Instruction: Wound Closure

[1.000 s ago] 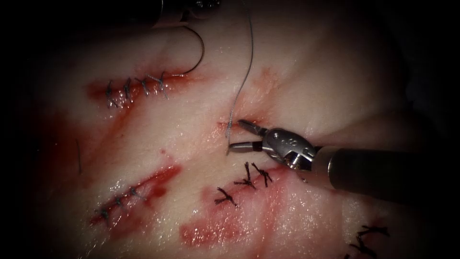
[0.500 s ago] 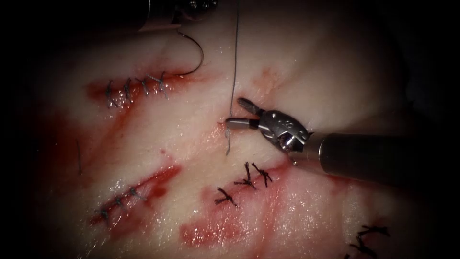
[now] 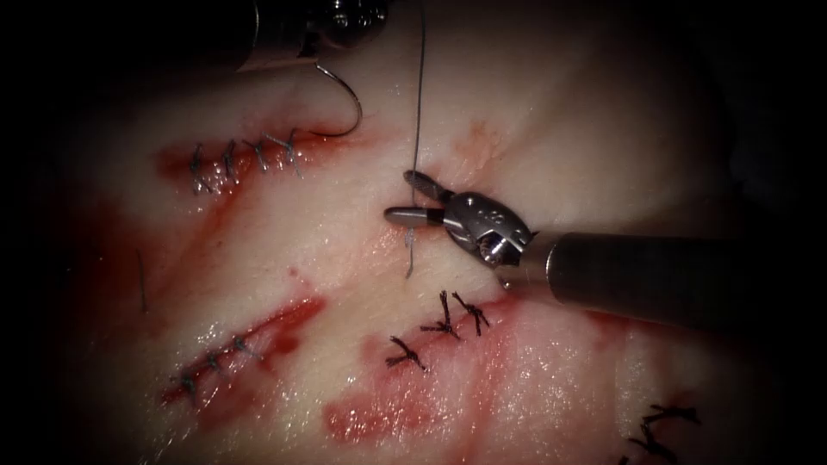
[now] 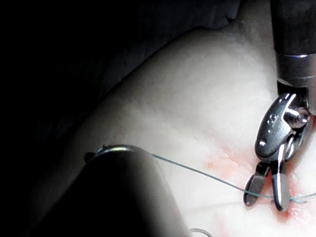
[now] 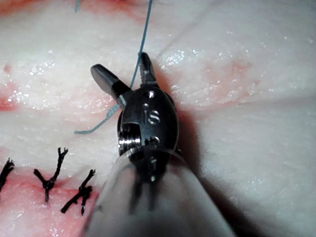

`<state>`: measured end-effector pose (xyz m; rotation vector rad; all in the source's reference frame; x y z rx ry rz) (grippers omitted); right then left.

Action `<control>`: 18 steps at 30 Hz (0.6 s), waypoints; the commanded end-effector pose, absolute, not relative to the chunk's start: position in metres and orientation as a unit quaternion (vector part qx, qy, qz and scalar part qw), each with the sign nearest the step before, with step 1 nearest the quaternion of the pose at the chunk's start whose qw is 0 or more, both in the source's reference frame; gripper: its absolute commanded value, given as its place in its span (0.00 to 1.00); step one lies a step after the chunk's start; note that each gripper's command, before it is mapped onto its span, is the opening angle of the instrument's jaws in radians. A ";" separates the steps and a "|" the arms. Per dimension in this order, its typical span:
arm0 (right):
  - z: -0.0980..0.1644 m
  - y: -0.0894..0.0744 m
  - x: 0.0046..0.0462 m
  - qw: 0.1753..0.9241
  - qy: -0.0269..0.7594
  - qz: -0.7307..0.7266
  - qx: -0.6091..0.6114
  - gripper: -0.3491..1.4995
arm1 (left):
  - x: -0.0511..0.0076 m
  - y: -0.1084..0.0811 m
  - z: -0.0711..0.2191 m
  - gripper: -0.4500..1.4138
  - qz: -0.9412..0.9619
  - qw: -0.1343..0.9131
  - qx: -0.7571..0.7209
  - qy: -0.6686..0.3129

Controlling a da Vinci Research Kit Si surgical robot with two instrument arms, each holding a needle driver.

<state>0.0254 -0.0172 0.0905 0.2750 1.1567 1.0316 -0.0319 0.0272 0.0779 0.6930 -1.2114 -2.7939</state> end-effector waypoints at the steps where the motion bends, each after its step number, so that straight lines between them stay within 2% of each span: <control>1: 0.091 -0.017 0.0267 0.705 0.522 0.463 0.123 0.96 | -0.0325 0.028 0.078 0.00 -0.893 0.009 0.222 -0.390; 18: 0.094 -0.016 0.0283 0.709 0.526 0.454 0.117 0.96 | -0.0331 0.026 0.075 0.00 -0.892 0.008 0.222 -0.393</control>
